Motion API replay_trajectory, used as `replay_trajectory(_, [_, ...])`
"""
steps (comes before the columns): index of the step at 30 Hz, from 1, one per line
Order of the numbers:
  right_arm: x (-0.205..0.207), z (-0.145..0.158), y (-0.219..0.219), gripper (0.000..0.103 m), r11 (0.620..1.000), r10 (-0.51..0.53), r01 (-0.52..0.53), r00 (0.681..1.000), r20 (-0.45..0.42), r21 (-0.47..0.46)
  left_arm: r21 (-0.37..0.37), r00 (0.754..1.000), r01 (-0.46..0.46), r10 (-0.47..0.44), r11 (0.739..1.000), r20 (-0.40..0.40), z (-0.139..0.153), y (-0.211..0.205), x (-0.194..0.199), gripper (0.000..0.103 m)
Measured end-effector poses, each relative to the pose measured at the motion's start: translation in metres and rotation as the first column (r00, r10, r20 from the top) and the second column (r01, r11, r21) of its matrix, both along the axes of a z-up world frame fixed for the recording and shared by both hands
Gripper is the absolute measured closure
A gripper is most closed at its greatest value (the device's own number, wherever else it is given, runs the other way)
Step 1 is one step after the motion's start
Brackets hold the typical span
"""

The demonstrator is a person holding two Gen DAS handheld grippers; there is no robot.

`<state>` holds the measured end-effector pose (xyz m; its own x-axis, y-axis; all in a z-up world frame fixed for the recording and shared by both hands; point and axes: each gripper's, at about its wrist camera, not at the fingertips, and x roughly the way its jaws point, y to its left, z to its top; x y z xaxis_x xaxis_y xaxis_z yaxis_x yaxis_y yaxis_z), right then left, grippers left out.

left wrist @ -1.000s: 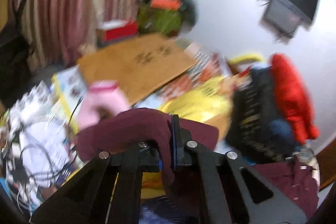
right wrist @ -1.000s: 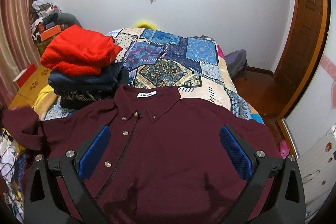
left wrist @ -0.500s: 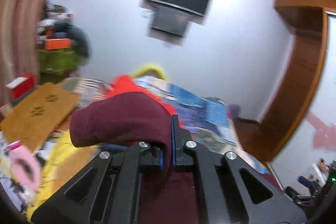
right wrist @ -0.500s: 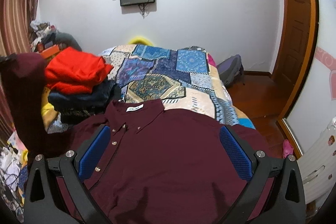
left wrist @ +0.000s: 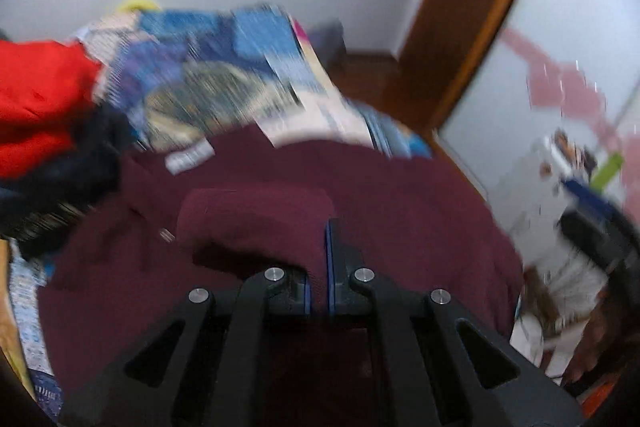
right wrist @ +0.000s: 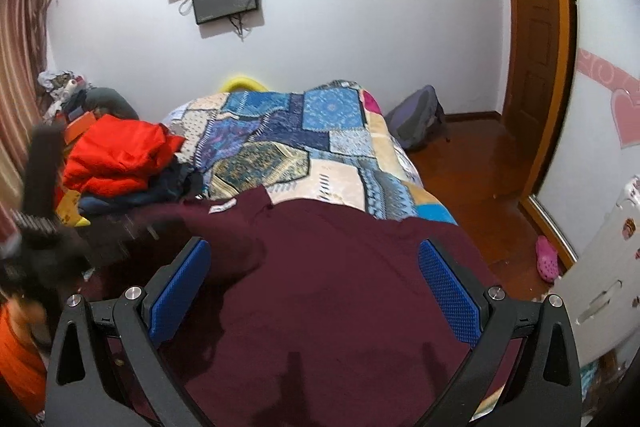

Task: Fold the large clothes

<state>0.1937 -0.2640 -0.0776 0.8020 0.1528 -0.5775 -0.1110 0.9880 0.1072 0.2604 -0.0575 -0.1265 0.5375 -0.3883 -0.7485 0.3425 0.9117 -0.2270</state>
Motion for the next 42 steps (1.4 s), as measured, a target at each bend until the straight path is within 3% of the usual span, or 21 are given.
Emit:
replay_trajectory(2, [-0.001, -0.003, -0.003, 0.000, 1.000, -0.005, 0.005, 1.000, -0.007, -0.007, 0.044, 0.999, 0.035, -0.034, 0.998, -0.021, -0.013, -0.017, -0.006, 0.097])
replay_trajectory(4, [0.000, -0.006, -0.005, 0.000, 1.000, -0.010, 0.010, 1.000, -0.018, -0.015, 0.074, 0.997, 0.072, -0.069, 0.995, -0.038, -0.016, -0.029, -0.014, 0.078])
replay_trajectory(5, [0.000, -0.006, -0.007, 0.000, 1.000, -0.012, 0.011, 1.000, -0.021, -0.018, 0.080, 0.995, 0.089, -0.085, 0.993, -0.049, -0.016, -0.032, -0.018, 0.055])
replay_trajectory(6, [0.001, -0.008, -0.007, 0.000, 1.000, -0.014, 0.014, 1.000, -0.027, -0.022, 0.079, 0.992, 0.108, -0.103, 0.991, -0.067, -0.017, -0.035, -0.023, 0.041])
replay_trajectory(10, [0.000, -0.009, -0.010, 0.000, 0.999, -0.015, 0.014, 0.999, -0.036, -0.029, 0.107, 0.990, 0.136, -0.131, 0.985, -0.054, -0.016, -0.036, -0.034, 0.039])
replay_trajectory(14, [0.000, -0.004, -0.009, 0.000, 1.000, 0.014, -0.015, 0.999, -0.035, -0.024, 0.108, 0.995, 0.097, -0.097, 0.989, -0.002, 0.004, -0.014, -0.041, 0.039])
replay_trajectory(21, [0.013, 0.006, 0.018, 0.000, 0.993, 0.119, -0.120, 0.992, -0.039, -0.022, 0.065, 0.990, -0.099, 0.092, 0.993, 0.107, 0.045, 0.078, -0.045, 0.028])
replay_trajectory(24, [0.023, 0.008, 0.040, 0.000, 0.984, 0.173, -0.175, 0.984, -0.050, -0.038, 0.077, 0.966, -0.216, 0.202, 0.973, 0.164, 0.056, 0.129, -0.054, 0.017])
replay_trajectory(27, [0.036, 0.010, 0.070, 0.000, 0.965, 0.245, -0.250, 0.967, -0.067, -0.080, 0.105, 0.936, -0.317, 0.293, 0.943, 0.193, 0.055, 0.173, -0.060, 0.015])
replay_trajectory(34, [0.066, -0.006, 0.139, 0.000, 0.891, 0.369, -0.399, 0.915, -0.166, -0.219, 0.112, 0.892, -0.450, 0.438, 0.886, 0.114, 0.026, 0.262, -0.062, 0.015])
replay_trajectory(38, [0.080, -0.028, 0.174, 0.000, 0.811, 0.415, -0.495, 0.862, -0.291, -0.312, 0.073, 0.878, -0.476, 0.478, 0.876, -0.014, -0.009, 0.307, -0.055, 0.015])
replay_trajectory(42, [0.088, -0.059, 0.199, 0.002, 0.698, 0.412, -0.577, 0.808, -0.421, -0.424, 0.017, 0.850, -0.495, 0.488, 0.869, -0.196, -0.062, 0.338, -0.040, 0.015])
